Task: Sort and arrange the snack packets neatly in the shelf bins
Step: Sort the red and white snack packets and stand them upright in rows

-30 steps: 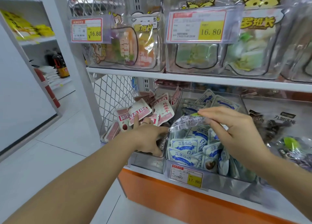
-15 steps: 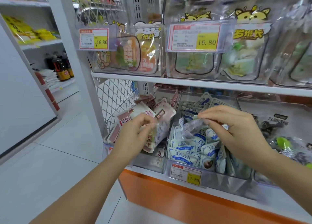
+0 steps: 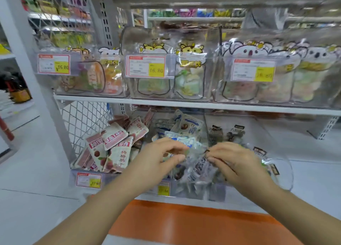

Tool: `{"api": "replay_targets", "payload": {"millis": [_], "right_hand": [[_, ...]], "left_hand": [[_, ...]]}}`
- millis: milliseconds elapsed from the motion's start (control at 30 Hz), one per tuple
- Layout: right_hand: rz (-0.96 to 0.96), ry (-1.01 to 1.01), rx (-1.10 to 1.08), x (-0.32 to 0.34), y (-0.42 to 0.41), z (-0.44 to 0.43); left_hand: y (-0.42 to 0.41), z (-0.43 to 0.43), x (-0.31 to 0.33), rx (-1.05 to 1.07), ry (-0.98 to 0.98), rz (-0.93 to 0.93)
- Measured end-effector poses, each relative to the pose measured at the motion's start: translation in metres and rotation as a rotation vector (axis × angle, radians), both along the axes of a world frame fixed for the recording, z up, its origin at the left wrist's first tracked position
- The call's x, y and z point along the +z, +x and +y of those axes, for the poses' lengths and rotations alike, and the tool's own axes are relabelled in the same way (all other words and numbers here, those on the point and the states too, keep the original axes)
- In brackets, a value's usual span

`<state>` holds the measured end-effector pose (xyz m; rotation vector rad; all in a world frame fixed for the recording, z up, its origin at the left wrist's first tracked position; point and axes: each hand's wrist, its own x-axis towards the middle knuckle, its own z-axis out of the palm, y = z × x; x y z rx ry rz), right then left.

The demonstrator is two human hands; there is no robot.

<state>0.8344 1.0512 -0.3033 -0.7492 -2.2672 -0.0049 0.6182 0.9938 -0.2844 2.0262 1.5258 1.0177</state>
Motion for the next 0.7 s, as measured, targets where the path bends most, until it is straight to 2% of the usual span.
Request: {"api": "replay_targets", "payload": {"millis": [167, 300, 367, 467, 533, 633, 700], "right_hand": [[0.375, -0.118, -0.414, -0.01, 0.047, 0.017], [0.432, -0.157, -0.597, -0.019, 0.05, 0.059], [0.305, -0.224, -0.623, -0.026, 0.045, 0.077], [-0.126, -0.46, -0.622, -0.043, 0.034, 0.1], [-0.364, -0.518, -0.646, -0.051, 0.031, 0.111], [-0.493, -0.487, -0.698, -0.039, 0.031, 0.112], [-0.397, -0.354, -0.706, -0.026, 0.027, 0.105]], "left_hand": [[-0.001, 0.008, -0.019, 0.064, -0.017, 0.096], [-0.009, 0.014, -0.029, 0.118, -0.038, 0.129], [-0.016, 0.015, -0.032, 0.165, -0.031, 0.132], [-0.031, 0.015, -0.035, 0.234, -0.011, 0.16], [-0.044, 0.015, -0.038, 0.288, 0.003, 0.161], [-0.066, 0.016, -0.045, 0.353, 0.019, 0.182], [-0.082, 0.018, -0.049, 0.39, 0.01, 0.195]]}}
